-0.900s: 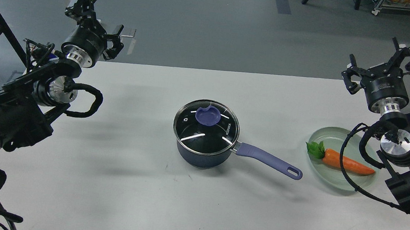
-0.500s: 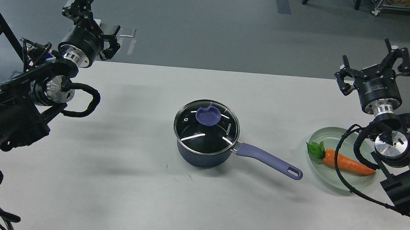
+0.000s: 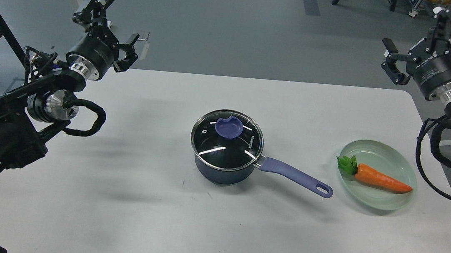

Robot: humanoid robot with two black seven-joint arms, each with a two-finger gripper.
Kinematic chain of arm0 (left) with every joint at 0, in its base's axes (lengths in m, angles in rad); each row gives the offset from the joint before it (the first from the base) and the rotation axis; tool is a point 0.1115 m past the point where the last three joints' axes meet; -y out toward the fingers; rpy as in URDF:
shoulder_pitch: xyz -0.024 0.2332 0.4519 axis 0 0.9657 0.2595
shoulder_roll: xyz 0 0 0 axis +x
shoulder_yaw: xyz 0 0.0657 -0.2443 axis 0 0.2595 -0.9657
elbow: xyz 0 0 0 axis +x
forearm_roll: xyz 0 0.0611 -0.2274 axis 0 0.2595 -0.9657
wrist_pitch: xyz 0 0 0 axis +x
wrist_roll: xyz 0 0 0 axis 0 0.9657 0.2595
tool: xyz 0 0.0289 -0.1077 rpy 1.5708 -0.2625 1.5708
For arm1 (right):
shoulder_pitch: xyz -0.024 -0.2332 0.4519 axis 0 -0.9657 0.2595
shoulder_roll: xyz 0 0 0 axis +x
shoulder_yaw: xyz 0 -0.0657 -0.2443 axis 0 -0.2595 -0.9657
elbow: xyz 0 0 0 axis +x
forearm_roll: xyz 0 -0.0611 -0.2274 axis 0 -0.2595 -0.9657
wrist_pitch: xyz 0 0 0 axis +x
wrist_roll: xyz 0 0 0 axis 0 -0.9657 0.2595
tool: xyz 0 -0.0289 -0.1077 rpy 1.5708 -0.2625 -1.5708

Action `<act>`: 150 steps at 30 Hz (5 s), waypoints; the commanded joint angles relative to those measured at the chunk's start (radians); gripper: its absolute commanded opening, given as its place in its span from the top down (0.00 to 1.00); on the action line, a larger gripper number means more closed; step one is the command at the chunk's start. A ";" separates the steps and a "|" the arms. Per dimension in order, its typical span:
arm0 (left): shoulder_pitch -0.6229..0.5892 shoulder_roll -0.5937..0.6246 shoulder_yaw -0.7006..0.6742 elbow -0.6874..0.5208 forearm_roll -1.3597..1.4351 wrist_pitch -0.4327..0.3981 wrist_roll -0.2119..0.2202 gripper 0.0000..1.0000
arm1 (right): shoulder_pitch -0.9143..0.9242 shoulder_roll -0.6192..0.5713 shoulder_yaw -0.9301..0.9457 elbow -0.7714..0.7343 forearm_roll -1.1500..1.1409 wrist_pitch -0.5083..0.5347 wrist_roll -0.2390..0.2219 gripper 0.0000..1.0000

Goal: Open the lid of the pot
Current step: 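Raise the right arm and swing the right gripper toward the saucepan handle, then lower the right gripper onto the purple saucepan handle and grasp it, then reach the left gripper over the pot and grasp the purple lid knob, then lift the glass lid off the pot with the left gripper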

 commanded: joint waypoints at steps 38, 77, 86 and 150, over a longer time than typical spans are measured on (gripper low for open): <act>0.004 0.076 0.090 -0.088 0.088 -0.066 -0.009 0.01 | 0.557 0.117 -1.123 0.320 -1.263 -0.130 0.000 0.35; -0.112 0.059 0.092 -0.507 1.380 0.182 -0.004 0.01 | 0.574 0.154 -1.131 0.306 -1.311 -0.125 -0.003 0.77; -0.120 0.025 0.259 -0.495 1.901 0.267 0.004 0.02 | 0.586 0.162 -1.129 0.305 -1.317 -0.125 -0.003 0.77; -0.056 0.364 0.498 -0.204 1.837 0.440 -0.082 0.57 | 0.575 0.180 -1.129 0.300 -1.319 -0.125 -0.003 0.76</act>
